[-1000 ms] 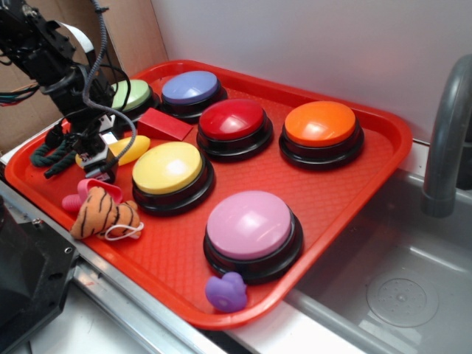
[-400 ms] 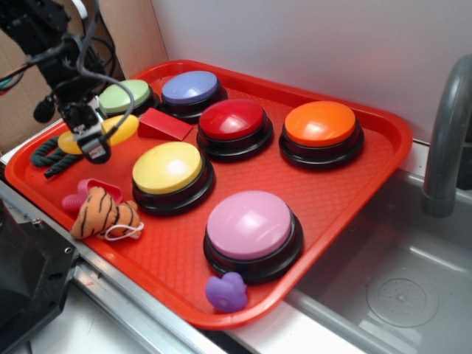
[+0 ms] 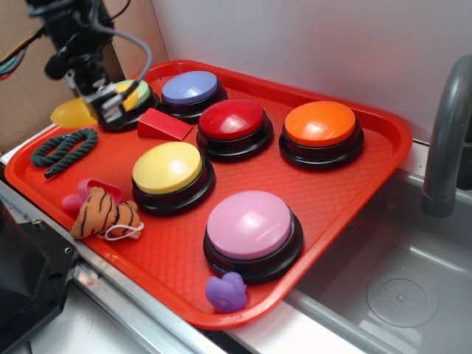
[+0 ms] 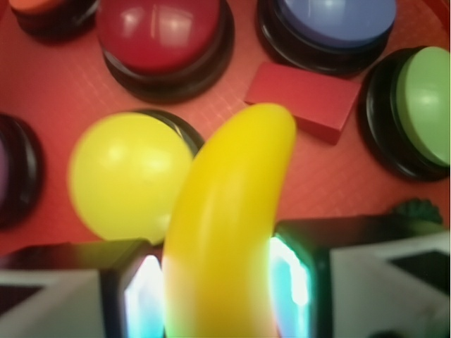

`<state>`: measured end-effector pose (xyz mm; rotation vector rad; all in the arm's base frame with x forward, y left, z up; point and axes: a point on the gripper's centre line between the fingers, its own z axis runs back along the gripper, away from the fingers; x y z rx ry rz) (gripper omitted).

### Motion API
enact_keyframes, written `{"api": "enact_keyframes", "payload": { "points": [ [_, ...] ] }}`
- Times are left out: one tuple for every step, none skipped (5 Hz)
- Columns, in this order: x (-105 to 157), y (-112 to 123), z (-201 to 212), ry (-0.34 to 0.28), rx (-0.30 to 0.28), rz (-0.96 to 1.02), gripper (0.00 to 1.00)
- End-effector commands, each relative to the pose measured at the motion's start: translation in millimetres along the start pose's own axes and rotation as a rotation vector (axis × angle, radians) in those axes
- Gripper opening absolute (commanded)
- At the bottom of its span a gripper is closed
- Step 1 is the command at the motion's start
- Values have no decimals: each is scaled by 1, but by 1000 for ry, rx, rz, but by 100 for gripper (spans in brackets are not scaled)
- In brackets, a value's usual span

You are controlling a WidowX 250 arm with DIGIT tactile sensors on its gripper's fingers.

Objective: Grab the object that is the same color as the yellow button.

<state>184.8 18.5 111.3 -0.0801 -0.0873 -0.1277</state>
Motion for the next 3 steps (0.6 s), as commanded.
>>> {"api": "enact_keyframes", "payload": {
  "points": [
    [27, -30, 41, -37, 74, 120, 0],
    [37, -46, 41, -33, 128, 165, 0],
    [41, -40, 32, -9, 160, 196, 0]
  ]
}}
